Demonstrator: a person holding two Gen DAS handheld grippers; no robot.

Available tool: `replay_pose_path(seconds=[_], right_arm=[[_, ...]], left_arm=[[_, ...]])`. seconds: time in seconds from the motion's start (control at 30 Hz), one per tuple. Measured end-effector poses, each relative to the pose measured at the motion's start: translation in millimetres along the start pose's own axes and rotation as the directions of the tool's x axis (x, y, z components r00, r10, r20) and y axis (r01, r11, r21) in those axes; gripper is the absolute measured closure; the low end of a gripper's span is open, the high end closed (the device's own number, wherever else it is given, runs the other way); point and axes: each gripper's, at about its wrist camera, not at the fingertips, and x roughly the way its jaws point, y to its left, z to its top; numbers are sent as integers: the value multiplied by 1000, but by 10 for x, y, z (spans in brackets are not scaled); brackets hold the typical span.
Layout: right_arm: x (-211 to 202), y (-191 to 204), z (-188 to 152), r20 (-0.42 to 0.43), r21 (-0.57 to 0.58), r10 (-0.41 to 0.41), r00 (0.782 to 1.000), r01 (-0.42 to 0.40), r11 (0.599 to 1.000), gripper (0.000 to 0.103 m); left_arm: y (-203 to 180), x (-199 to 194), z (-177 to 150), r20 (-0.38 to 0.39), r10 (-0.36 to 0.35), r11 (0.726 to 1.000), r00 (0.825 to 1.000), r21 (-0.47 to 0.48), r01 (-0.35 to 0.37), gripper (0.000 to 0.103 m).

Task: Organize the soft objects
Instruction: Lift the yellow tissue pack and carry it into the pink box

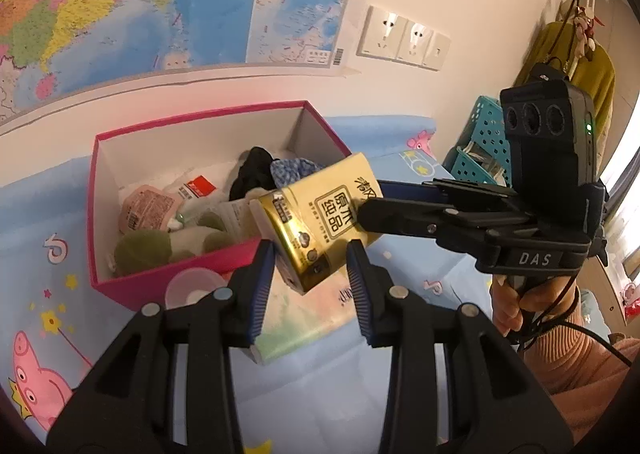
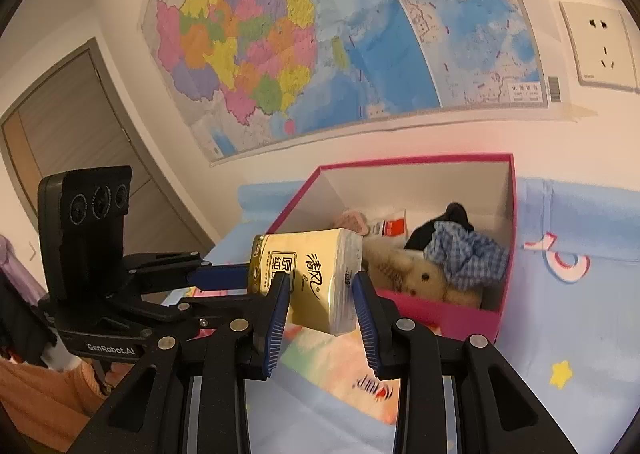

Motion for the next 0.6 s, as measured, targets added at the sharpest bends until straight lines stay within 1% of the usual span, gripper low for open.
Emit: replay_pose_path(seconds=[0.4, 0.6], right_arm=[[157, -44, 218, 11, -16, -5, 1000, 5, 1000, 69], [326, -146, 349, 7, 11, -6, 1000, 6, 1000, 69]], left_arm=[[213, 143, 195, -4, 44, 999, 999, -26, -44, 64], [318, 243, 331, -14, 70, 997, 997, -34, -71, 64]])
